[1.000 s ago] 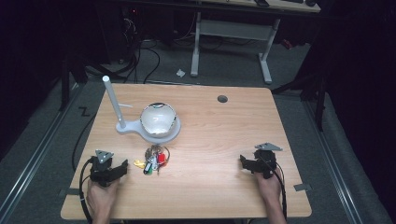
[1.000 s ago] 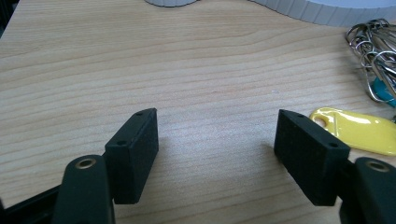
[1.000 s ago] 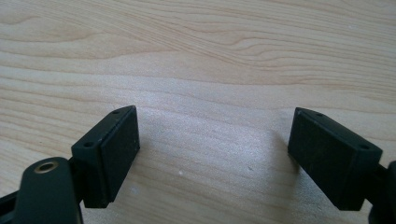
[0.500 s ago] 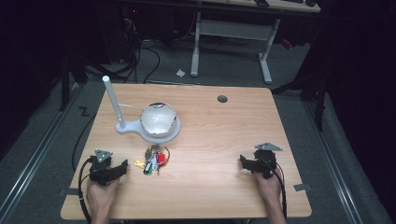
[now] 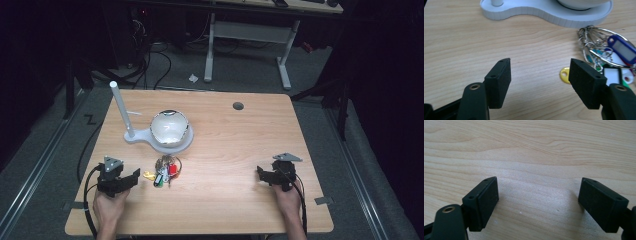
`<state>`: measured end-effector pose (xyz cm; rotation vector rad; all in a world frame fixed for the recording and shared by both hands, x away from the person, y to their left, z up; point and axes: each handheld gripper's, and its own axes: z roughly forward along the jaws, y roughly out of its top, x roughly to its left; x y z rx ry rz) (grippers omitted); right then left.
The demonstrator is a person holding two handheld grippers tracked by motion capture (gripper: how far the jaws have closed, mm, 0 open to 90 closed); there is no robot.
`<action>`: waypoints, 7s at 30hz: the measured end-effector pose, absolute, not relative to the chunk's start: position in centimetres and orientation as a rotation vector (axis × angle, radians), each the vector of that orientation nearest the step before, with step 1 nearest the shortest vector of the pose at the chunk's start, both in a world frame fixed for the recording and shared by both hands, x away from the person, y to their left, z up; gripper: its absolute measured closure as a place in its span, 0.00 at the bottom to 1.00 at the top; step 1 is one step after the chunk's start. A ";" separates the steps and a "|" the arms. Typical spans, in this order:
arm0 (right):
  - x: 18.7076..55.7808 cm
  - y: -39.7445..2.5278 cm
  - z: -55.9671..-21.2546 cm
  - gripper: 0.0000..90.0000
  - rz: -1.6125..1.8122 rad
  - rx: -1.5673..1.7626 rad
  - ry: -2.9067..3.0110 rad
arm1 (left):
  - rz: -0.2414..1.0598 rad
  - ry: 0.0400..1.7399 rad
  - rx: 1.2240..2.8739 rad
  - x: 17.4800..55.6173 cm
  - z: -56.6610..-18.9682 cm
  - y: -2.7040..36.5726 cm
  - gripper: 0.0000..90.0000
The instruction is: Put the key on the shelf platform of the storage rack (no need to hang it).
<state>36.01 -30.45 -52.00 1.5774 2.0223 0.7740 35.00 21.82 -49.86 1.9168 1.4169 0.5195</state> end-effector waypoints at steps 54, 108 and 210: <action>36.0 -30.5 -52.0 0.18 0.772 1.578 2.024 | 0.319 1.393 2.057 40.2 -49.4 15.3 0.36; 36.0 -30.5 -52.0 0.18 0.773 1.577 2.023 | 0.506 1.272 2.099 38.4 -47.7 14.9 0.85; 36.0 -30.4 -52.0 0.19 0.771 1.575 2.021 | 0.461 1.151 1.864 46.5 -34.1 16.1 0.85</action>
